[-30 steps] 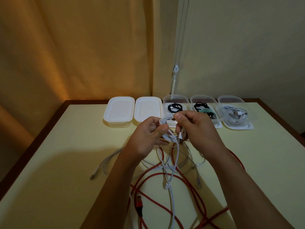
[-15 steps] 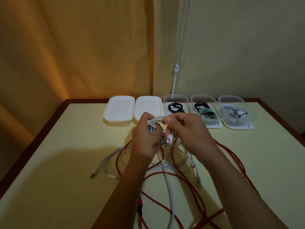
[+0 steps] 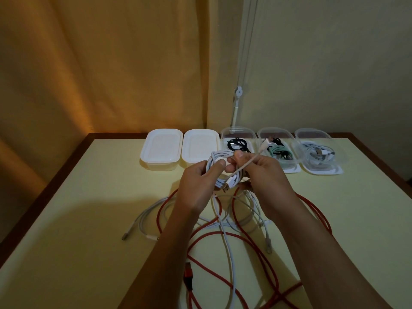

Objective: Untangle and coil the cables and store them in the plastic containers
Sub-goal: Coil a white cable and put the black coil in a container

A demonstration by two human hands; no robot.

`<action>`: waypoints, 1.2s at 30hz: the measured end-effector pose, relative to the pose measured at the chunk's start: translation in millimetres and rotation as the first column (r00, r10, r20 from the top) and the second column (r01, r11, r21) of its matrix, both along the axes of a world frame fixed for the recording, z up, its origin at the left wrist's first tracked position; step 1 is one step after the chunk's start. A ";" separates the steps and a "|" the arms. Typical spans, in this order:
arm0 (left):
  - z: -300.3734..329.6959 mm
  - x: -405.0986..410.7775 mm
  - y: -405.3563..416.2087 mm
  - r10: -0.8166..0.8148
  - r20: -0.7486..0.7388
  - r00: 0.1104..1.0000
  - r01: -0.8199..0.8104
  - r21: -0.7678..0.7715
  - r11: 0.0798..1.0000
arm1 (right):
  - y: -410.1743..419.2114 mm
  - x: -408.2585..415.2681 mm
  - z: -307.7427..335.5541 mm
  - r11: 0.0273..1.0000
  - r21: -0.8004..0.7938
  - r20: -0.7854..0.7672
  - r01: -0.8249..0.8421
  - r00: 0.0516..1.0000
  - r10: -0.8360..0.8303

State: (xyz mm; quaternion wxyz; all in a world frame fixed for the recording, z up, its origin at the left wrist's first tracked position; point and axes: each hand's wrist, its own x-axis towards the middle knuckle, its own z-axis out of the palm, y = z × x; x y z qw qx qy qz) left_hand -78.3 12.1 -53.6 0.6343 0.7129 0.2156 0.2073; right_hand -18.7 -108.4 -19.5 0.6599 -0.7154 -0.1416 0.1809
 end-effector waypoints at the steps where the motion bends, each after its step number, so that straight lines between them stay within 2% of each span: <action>1: 0.2 0.2 -0.3 0.008 0.019 1.000 -0.008 -0.008 1.000 | -0.1 0.3 0.6 1.000 0.014 -0.029 0.011 1.000 -0.011; 3: 0.5 0.4 1.5 -0.067 0.081 0.994 0.080 -0.164 0.983 | -0.8 1.4 2.5 0.999 0.040 -0.080 0.032 0.996 -0.029; 5: 0.3 -0.7 4.7 -0.199 0.192 0.961 0.259 -0.372 0.891 | -2.3 5.2 3.5 0.996 0.067 -0.113 0.062 0.992 -0.054; 7: -2.1 -1.9 7.9 -0.282 0.275 0.919 0.382 -0.444 0.811 | -4.1 9.2 4.2 0.992 0.098 -0.141 0.083 0.988 -0.069; 11: -8.1 -0.4 8.5 -0.314 0.328 0.891 0.438 -0.435 0.787 | -4.8 12.7 2.8 0.987 0.124 -0.162 0.100 0.984 -0.079; 16: -10.0 0.3 8.1 -0.333 0.238 0.912 0.401 -0.358 0.843 | -5.7 11.6 -1.2 0.989 0.113 -0.169 0.099 0.982 -0.079; 22: -11.4 2.0 13.1 -0.256 0.158 0.954 0.297 -0.366 0.882 | -7.7 15.0 0.6 0.994 0.052 -0.136 0.098 0.987 -0.090; 25: -13.4 2.1 13.3 -0.213 0.101 0.972 0.232 -0.251 0.940 | -7.3 14.1 1.5 0.995 0.024 -0.099 0.099 0.990 -0.096; 27: -11.7 2.0 10.2 -0.178 0.117 0.977 0.200 -0.220 0.955 | -7.8 12.8 3.5 0.995 0.027 -0.092 0.094 0.992 -0.091; 30: -8.6 2.2 6.5 -0.136 0.179 0.975 0.183 -0.282 0.942 | -9.2 11.9 4.7 0.994 0.060 -0.133 0.090 0.988 -0.081; 32: -9.7 2.2 7.9 -0.124 0.200 0.972 0.175 -0.258 0.950 | -8.8 10.5 6.2 0.993 0.078 -0.164 0.084 0.984 -0.071; 36: -11.5 0.6 9.6 -0.117 0.145 0.982 0.146 -0.209 0.967 | -9.3 10.4 7.3 0.996 0.046 -0.109 0.079 0.991 -0.074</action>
